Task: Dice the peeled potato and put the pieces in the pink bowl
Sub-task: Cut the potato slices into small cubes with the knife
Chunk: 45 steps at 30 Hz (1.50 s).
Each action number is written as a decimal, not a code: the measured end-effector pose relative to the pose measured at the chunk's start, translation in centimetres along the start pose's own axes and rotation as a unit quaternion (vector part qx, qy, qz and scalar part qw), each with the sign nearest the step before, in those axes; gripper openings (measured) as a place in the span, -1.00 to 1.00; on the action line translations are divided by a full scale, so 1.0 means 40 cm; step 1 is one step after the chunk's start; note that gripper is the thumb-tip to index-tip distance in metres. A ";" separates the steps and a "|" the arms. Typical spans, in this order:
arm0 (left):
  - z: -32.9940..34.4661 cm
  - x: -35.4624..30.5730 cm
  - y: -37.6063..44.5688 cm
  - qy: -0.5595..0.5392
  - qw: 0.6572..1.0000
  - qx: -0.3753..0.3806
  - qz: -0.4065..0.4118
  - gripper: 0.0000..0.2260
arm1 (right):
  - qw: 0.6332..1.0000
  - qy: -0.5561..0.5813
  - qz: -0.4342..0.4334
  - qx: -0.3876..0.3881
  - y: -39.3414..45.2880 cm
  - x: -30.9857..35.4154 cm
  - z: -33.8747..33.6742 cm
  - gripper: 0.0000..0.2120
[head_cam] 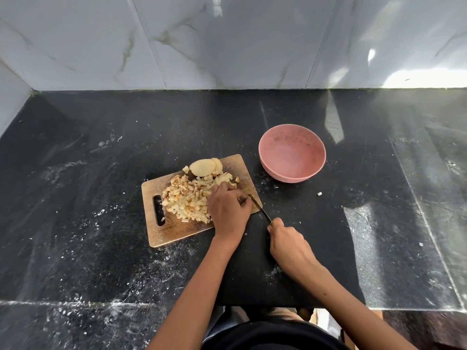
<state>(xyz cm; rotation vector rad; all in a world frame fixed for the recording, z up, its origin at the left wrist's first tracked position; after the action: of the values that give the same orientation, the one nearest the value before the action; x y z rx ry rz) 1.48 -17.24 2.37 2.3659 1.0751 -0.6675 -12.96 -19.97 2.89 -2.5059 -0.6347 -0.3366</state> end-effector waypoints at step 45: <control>-0.024 0.033 -0.048 0.037 0.996 -0.057 0.059 -0.95 | 0.998 0.020 -0.045 -0.026 -0.008 0.018 0.014 -0.76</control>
<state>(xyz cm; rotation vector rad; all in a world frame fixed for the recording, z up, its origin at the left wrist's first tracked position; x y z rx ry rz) 0.98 -14.80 1.96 2.3494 0.9686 -0.4663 -12.44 -19.16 2.82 -2.5182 -0.7334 -0.4422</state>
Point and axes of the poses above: each hand's wrist, its own y-axis towards the middle knuckle, its own z-axis out of the palm, x = y × z, the point moved 5 cm from there along y, towards the middle knuckle, and after that the axes turned 7 degrees about -x, right-handed, at the moved point
